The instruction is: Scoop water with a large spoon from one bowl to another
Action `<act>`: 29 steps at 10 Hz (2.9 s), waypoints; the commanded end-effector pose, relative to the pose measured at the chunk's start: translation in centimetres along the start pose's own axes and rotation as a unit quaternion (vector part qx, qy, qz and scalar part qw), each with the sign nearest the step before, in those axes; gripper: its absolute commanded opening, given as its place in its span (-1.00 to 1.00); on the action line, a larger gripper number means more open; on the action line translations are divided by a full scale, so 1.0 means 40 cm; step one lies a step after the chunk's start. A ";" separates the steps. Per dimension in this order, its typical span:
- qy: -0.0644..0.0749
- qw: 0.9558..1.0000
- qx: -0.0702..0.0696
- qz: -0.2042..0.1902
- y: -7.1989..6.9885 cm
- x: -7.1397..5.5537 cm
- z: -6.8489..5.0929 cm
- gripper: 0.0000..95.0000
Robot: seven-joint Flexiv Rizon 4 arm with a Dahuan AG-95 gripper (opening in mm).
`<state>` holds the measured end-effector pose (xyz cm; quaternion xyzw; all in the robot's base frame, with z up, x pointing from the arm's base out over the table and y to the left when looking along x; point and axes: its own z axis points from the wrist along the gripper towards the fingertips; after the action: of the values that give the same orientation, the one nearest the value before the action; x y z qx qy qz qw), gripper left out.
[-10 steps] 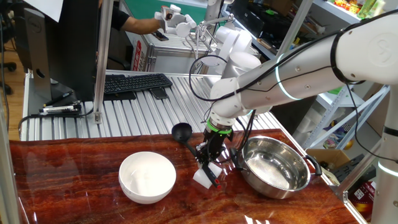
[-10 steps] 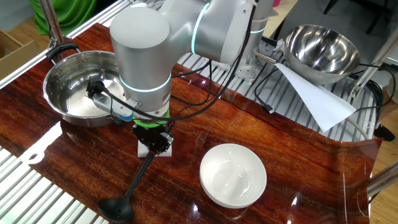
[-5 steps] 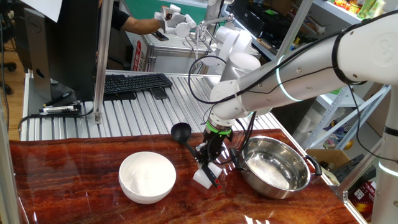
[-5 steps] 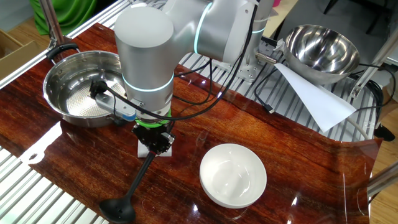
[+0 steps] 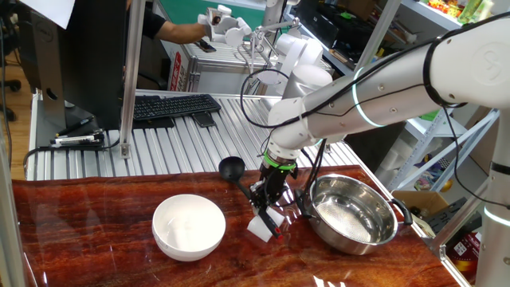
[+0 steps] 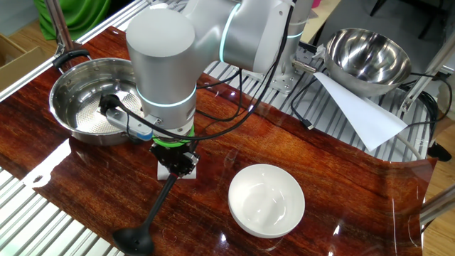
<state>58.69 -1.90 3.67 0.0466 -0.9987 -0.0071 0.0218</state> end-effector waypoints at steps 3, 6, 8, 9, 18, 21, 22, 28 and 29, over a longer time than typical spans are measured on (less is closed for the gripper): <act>-0.001 1.000 0.001 0.003 0.002 -0.008 -0.019 -1.00; 0.000 1.000 -0.002 0.005 0.000 -0.010 -0.034 -1.00; 0.002 1.000 -0.001 0.008 0.005 -0.011 -0.048 -1.00; 0.005 1.000 -0.002 0.008 0.009 -0.010 -0.057 -1.00; 0.013 1.000 -0.010 0.014 0.006 0.011 -0.153 -1.00; 0.015 1.000 -0.013 0.006 0.000 0.044 -0.188 -1.00; 0.014 1.000 -0.016 0.004 -0.008 0.056 -0.193 -1.00; 0.018 1.000 -0.021 0.002 -0.002 0.114 -0.258 -1.00; 0.013 1.000 -0.027 -0.002 0.004 0.127 -0.265 -1.00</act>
<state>54.39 -2.33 14.48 0.0445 -0.9977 -0.0255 0.0447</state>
